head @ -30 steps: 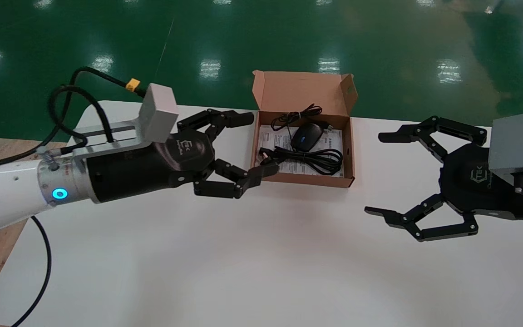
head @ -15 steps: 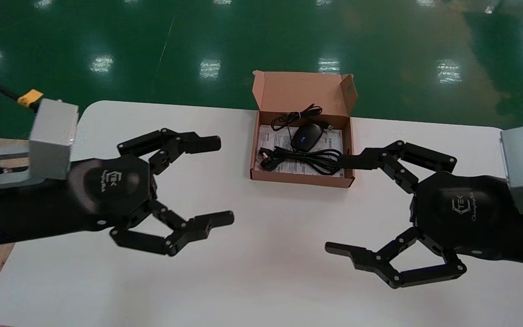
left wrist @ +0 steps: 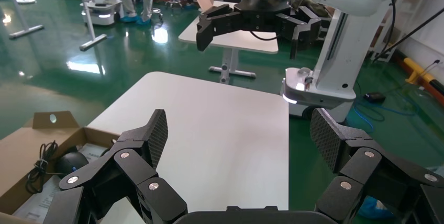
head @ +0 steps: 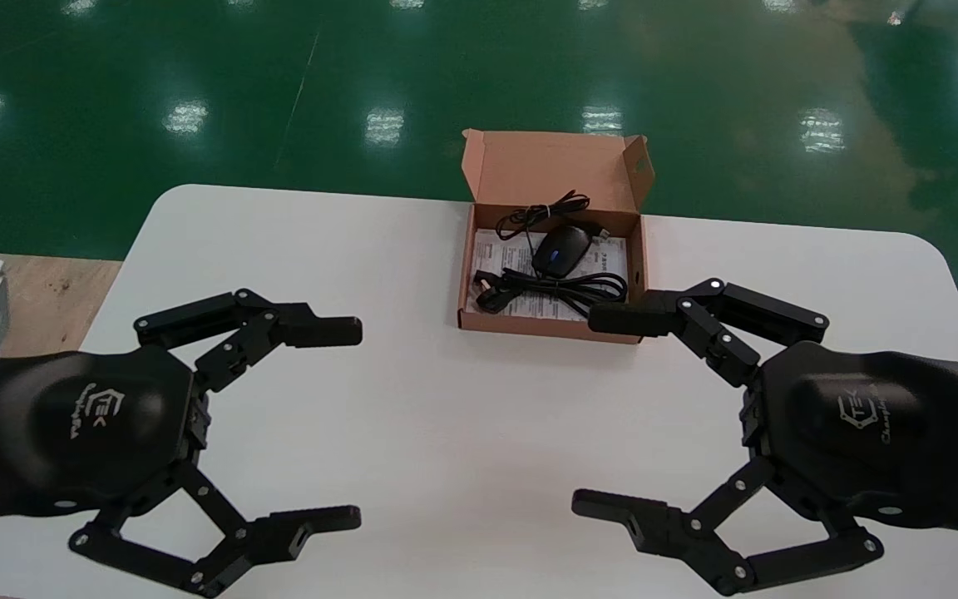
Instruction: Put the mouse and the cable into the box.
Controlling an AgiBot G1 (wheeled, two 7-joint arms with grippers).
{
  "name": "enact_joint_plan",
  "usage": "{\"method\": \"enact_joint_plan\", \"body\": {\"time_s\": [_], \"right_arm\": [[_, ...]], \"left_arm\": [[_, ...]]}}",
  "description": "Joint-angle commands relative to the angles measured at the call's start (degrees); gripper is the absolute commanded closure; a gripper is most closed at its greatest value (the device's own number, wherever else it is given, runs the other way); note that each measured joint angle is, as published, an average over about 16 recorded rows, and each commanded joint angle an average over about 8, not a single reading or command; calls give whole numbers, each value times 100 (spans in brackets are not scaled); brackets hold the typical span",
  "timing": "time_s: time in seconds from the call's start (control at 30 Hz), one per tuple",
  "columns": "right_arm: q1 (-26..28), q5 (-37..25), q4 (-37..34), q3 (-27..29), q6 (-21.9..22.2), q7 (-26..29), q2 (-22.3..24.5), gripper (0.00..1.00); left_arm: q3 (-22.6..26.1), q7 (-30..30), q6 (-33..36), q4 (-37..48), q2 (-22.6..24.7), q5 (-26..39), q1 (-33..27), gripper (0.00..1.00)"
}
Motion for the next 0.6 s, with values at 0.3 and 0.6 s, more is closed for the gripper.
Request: {"method": "enact_joint_plan", "body": {"time_s": [0.3, 0.6], "right_arm": [[35, -48, -5, -16, 13, -19, 13, 0], [65, -94, -9, -33, 21, -32, 24, 0]], "left_arm": [[58, 19, -59, 47, 43, 8, -32, 0], [100, 34, -101, 82, 75, 25, -58, 0]]}}
